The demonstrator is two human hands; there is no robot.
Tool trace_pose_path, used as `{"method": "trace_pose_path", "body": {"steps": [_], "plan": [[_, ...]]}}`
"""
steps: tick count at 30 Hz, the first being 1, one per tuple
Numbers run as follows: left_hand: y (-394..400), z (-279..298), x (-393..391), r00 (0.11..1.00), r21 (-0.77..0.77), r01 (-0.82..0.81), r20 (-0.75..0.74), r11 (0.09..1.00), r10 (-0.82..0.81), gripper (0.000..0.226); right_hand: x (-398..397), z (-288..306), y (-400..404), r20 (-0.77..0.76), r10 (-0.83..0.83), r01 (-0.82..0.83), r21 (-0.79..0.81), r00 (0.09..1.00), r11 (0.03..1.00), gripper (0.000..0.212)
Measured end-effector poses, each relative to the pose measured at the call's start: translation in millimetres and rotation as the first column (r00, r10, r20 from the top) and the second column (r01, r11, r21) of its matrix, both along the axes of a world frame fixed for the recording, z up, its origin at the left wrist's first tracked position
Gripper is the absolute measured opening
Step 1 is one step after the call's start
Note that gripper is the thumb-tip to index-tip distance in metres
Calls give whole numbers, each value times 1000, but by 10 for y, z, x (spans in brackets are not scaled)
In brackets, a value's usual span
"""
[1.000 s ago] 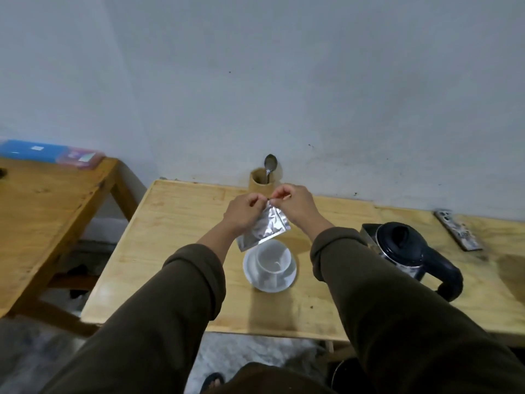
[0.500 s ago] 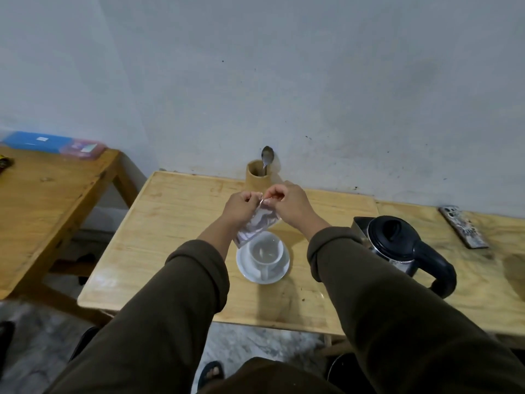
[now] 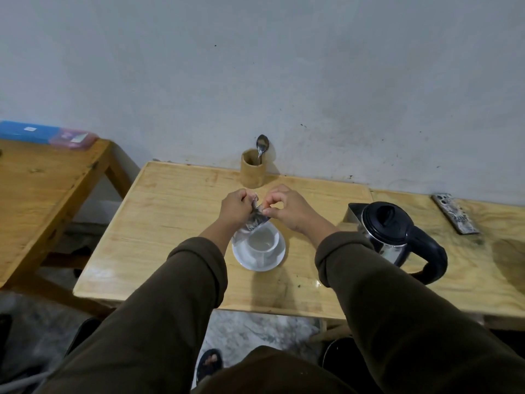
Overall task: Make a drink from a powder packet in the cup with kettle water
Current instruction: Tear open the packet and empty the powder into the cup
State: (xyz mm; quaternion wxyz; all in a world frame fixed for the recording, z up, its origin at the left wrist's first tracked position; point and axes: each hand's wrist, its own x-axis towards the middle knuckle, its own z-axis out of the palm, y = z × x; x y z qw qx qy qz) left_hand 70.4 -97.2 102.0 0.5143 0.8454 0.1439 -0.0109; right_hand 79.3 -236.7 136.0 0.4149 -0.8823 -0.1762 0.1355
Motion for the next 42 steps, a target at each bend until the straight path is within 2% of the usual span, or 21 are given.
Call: {"method": "trace_pose_path", "body": {"steps": [9, 14, 18, 23, 30, 34, 36, 38, 42], "plan": [[62, -214, -96, 996, 82, -2, -88, 997, 9, 30, -179, -90, -34, -57, 28, -28, 0, 998, 1000, 3], [85, -226, -87, 987, 148, 40, -161, 988, -16, 23, -223, -142, -74, -172, 7, 6, 77, 985, 997, 25], [117, -263, -70, 978, 151, 35, -206, 988, -3, 23, -227, -188, -135, -210, 1, 13, 65, 978, 998, 26], [106, -274, -18, 945, 188, 123, -322, 974, -57, 31, -261, -258, -134, -249, -46, 65, 65, 967, 996, 26], [-20, -186, 10, 882, 351, 332, -445, 875, -157, 34, -320, -400, -178, -167, -111, 105, -45, 980, 993, 10], [-59, -179, 46, 829, 415, 443, -527, 795, -188, 30, -351, -429, -164, -56, -40, 32, -136, 998, 990, 28], [-84, -154, 52, 811, 444, 474, -557, 760, -180, 27, -363, -478, -146, -19, -7, 4, -185, 1000, 983, 28], [-118, -122, 53, 799, 465, 491, -576, 736, -169, 23, -376, -511, -117, -52, -7, -4, -207, 999, 978, 26], [-162, -104, 112, 767, 465, 520, -623, 716, -152, 31, -407, -547, -55, -74, -40, 25, -205, 996, 979, 39]]}}
